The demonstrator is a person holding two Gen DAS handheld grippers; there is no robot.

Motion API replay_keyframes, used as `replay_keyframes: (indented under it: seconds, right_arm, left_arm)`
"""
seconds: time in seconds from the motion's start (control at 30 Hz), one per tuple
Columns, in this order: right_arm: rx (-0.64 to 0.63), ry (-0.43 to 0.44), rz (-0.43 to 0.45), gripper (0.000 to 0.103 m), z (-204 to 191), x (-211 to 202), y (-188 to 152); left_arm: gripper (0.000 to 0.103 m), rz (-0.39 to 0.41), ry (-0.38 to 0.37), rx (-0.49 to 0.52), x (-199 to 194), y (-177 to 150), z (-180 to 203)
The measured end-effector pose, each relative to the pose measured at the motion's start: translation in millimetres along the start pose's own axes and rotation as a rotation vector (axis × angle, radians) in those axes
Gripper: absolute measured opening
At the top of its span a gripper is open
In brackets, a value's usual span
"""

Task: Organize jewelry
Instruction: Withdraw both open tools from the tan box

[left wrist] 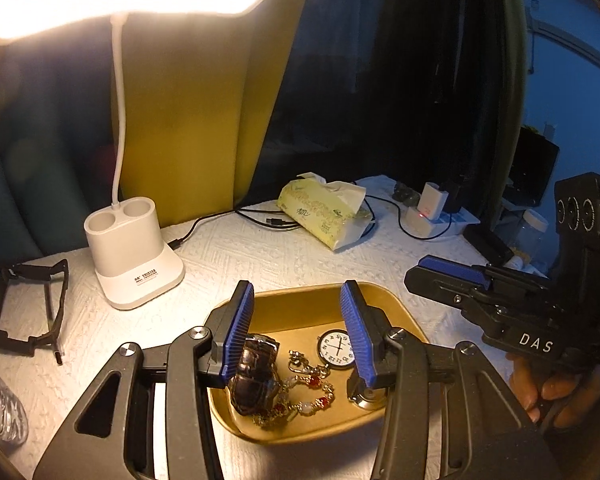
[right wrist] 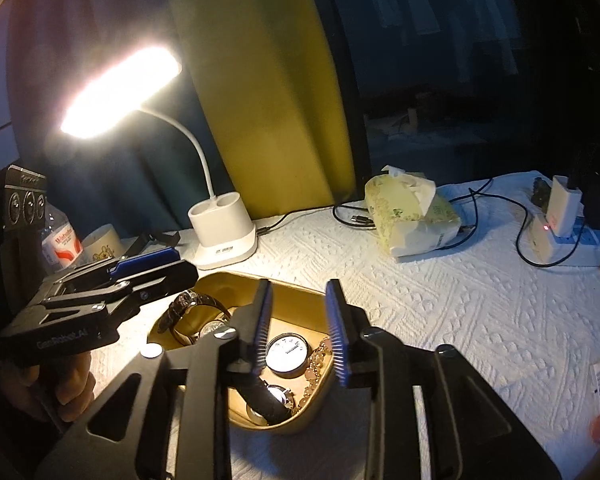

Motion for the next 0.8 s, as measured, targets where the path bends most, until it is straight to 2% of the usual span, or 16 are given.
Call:
replay_keyframes:
  seconds: [0.13,0.23,0.8]
  right_arm:
    - [0.000,-0.012,0.005,0.043,-2,-9,-1]
    - [0.007,-0.022,0.007,0.046,-2,-16,-4]
    - [0.024,-0.062,0.007,0.049,-6,-58,-34]
  left_arm:
    - [0.048,0.012,0.000,-0.003,-12,-1,4]
    - [0.048,0.013,0.000,-0.004,-18,-3,6]
    - [0.048,0.019,0.005,0.018,-66,-27,24]
Point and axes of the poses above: each gripper's, at about its wrist camera, not at the fingertips, and x roughly the way its jaws point, z to its right, y to its top, the point moved 5 cm from there along x, roughly the way its jaws point, and after that the axes turned 10 degrees about x, right-handed, at the moved point
